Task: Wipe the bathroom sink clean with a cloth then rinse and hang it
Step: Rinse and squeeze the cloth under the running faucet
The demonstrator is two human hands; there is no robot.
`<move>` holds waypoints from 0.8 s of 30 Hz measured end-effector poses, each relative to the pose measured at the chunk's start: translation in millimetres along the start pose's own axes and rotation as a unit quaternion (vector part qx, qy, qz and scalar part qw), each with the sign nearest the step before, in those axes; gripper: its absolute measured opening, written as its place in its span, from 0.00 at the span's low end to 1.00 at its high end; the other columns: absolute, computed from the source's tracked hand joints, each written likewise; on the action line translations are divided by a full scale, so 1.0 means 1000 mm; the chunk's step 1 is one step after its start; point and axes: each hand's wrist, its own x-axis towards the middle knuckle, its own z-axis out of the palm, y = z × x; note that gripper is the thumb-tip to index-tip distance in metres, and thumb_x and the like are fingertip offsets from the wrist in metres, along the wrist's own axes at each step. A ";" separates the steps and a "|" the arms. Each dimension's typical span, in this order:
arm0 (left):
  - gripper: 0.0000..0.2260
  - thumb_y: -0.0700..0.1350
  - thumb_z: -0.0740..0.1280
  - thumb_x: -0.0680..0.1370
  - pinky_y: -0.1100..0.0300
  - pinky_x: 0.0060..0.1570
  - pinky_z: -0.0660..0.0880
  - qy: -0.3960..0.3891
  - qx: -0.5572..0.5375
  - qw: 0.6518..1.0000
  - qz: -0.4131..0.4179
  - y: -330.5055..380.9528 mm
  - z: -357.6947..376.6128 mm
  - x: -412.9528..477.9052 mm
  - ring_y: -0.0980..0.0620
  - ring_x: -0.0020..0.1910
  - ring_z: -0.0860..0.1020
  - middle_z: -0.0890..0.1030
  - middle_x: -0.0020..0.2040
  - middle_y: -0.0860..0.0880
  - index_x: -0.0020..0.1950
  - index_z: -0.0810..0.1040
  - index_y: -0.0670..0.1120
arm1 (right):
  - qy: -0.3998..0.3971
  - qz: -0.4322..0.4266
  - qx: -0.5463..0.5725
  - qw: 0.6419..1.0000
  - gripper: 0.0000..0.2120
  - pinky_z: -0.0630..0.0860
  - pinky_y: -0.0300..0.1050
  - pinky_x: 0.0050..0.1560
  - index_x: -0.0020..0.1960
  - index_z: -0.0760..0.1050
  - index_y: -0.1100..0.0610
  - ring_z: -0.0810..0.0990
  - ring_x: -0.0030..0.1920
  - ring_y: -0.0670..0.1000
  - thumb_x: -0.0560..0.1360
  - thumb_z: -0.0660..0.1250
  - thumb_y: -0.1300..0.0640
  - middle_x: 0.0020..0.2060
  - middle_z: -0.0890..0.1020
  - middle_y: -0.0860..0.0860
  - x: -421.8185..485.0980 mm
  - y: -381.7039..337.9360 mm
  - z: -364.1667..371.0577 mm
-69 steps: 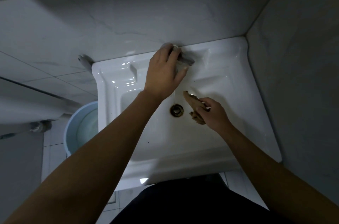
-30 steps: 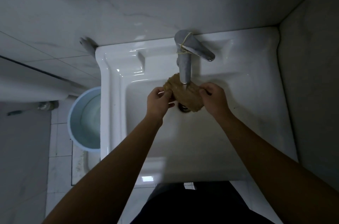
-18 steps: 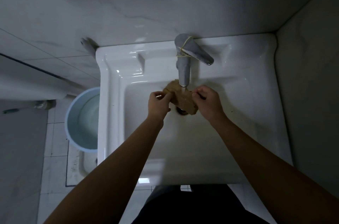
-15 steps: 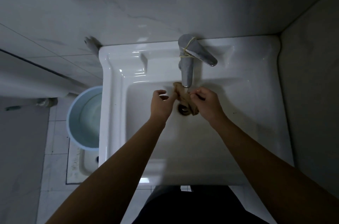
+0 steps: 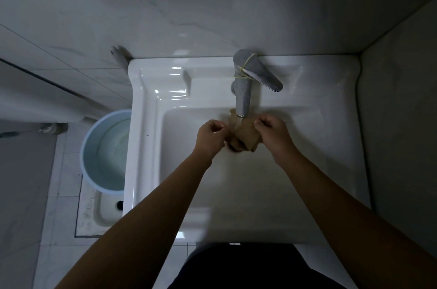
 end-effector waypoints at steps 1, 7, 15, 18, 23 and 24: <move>0.03 0.41 0.71 0.78 0.62 0.42 0.77 0.008 0.042 0.998 0.049 0.000 0.000 0.000 0.50 0.46 0.81 0.82 0.49 0.48 0.50 0.78 0.46 | -0.014 -0.007 -0.011 1.000 0.09 0.75 0.47 0.48 0.41 0.78 0.53 0.78 0.41 0.48 0.78 0.65 0.61 0.37 0.81 0.50 -0.001 -0.001 0.000; 0.05 0.43 0.73 0.76 0.56 0.55 0.77 0.003 0.199 0.951 0.237 0.004 0.003 0.002 0.53 0.55 0.80 0.84 0.55 0.52 0.51 0.84 0.49 | -0.075 -0.077 -0.082 0.991 0.09 0.75 0.39 0.46 0.43 0.79 0.51 0.80 0.42 0.45 0.78 0.66 0.62 0.39 0.83 0.47 -0.009 -0.010 0.005; 0.02 0.43 0.68 0.79 0.56 0.51 0.78 -0.020 0.215 0.927 0.306 0.012 -0.011 -0.012 0.53 0.48 0.81 0.85 0.47 0.52 0.47 0.80 0.48 | -0.060 -0.134 -0.125 0.981 0.11 0.75 0.39 0.46 0.39 0.77 0.48 0.80 0.42 0.46 0.77 0.68 0.62 0.38 0.82 0.46 -0.010 -0.021 0.002; 0.02 0.43 0.66 0.79 0.52 0.50 0.80 -0.023 0.204 0.931 0.303 0.015 -0.016 -0.016 0.52 0.47 0.82 0.84 0.44 0.51 0.46 0.78 0.48 | -0.058 -0.175 -0.154 0.971 0.12 0.72 0.38 0.41 0.38 0.74 0.47 0.78 0.37 0.42 0.76 0.68 0.60 0.34 0.81 0.44 -0.014 -0.027 0.003; 0.07 0.46 0.64 0.81 0.55 0.42 0.73 -0.098 0.224 0.950 0.196 0.029 -0.018 -0.026 0.49 0.41 0.76 0.79 0.39 0.51 0.44 0.77 0.49 | -0.075 -0.186 -0.157 0.967 0.04 0.76 0.50 0.43 0.43 0.75 0.55 0.81 0.41 0.58 0.77 0.67 0.57 0.36 0.82 0.54 -0.015 -0.031 0.004; 0.09 0.47 0.63 0.82 0.57 0.41 0.71 -0.129 0.218 0.954 0.160 0.032 -0.019 -0.028 0.50 0.40 0.75 0.77 0.37 0.52 0.42 0.77 0.50 | -0.080 -0.177 -0.150 0.969 0.04 0.76 0.50 0.44 0.45 0.76 0.57 0.81 0.41 0.57 0.77 0.67 0.58 0.37 0.83 0.55 -0.016 -0.032 0.005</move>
